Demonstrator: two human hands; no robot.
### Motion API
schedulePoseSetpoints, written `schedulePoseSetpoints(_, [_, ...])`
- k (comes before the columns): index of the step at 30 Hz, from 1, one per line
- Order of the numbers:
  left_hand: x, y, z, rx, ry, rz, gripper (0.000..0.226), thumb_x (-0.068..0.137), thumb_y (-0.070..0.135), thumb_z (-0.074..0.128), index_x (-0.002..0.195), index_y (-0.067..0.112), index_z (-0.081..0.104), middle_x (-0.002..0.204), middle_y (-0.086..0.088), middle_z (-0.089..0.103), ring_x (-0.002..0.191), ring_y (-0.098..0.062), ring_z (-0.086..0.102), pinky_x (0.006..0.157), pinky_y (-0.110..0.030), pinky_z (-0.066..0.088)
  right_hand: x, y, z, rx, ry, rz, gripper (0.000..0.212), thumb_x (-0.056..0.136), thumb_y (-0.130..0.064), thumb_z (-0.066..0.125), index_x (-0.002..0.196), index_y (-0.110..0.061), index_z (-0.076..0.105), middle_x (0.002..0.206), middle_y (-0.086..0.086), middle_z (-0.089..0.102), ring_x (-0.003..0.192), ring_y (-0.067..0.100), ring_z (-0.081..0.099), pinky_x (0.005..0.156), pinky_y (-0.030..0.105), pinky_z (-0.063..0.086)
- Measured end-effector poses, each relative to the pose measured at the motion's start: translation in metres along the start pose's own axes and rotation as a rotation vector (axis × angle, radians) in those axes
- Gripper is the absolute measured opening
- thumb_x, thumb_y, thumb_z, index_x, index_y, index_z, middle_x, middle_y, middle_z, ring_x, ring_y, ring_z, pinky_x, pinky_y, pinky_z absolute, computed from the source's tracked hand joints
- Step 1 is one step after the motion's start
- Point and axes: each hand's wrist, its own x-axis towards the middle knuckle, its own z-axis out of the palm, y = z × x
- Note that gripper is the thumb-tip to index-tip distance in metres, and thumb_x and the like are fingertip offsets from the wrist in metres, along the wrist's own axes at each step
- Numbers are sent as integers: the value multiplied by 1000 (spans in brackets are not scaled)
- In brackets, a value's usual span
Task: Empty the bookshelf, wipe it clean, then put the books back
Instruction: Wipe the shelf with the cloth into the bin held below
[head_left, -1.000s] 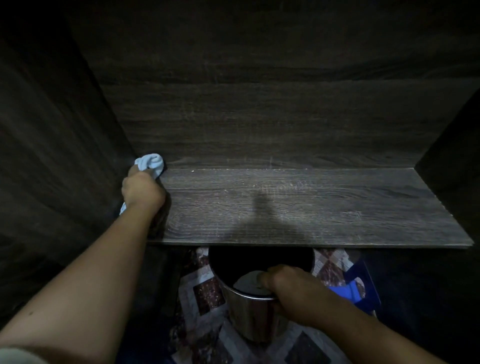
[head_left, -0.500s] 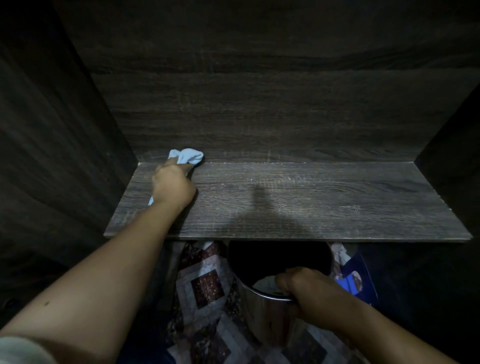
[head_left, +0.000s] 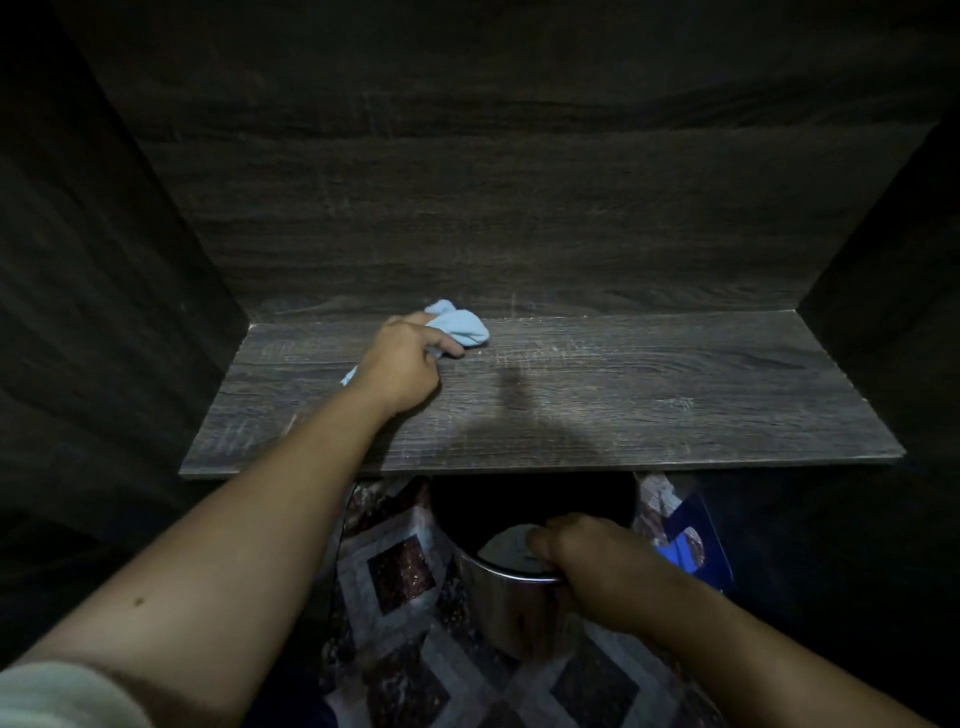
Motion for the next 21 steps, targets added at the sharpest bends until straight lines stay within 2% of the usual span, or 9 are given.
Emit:
schedulePoseSetpoints(4, [-6,19,2,-119,-113,-50,42,85,-6,47,88,22,78,115,7,61,100,-16,58,87,-7,36,1,-4,-3,-20,-28,-5,32,85,-15,58,116,-15,58,119,8,57,113,28,54,85,32,44])
schedulePoseSetpoints(7, [-10,28,-6,-281,-336,-71,42,84,-9,52,75,24,77,96,13,64,90,-12,60,73,-3,41,0,-4,-3,-4,-39,-10,24,85,-13,57,110,-13,58,117,9,58,112,28,54,85,31,44])
schedulePoseSetpoints(9, [-10,30,-16,-323,-384,-45,50,78,-13,48,70,27,76,90,12,67,89,-17,63,76,-16,48,-1,-2,-2,0,-19,-24,18,85,-15,59,103,-14,58,113,8,59,108,28,56,83,32,45])
schedulePoseSetpoints(11, [-4,28,-23,-356,-277,-47,50,75,-13,45,68,26,75,91,8,69,90,-22,65,79,-23,51,-3,1,-1,4,-4,-26,15,84,-18,61,99,-15,57,110,7,59,105,27,57,81,33,48])
schedulePoseSetpoints(14, [7,26,-28,-370,-4,-29,41,76,-12,51,70,22,73,95,8,65,93,-13,61,82,-5,42,-4,3,-2,4,3,-18,17,85,-18,60,101,-14,57,111,8,59,105,27,57,81,33,49])
schedulePoseSetpoints(16, [15,20,-29,-264,159,75,34,76,-9,57,75,21,74,102,4,65,98,-13,60,88,-4,37,-5,3,-4,6,-5,-16,19,85,-15,58,104,-13,57,112,9,58,106,29,57,82,34,48])
schedulePoseSetpoints(19, [24,5,-23,67,367,393,27,75,-8,62,89,11,75,114,-8,67,105,-27,59,98,-23,40,-7,4,-7,4,-15,5,27,85,-14,55,112,-12,57,116,11,57,110,32,56,83,34,47])
schedulePoseSetpoints(21, [31,-11,-8,232,385,580,26,83,-5,60,100,9,73,123,-10,64,108,-34,58,96,-39,46,-8,5,-8,1,-17,13,31,85,-14,56,116,-12,57,119,11,57,112,32,55,85,34,46])
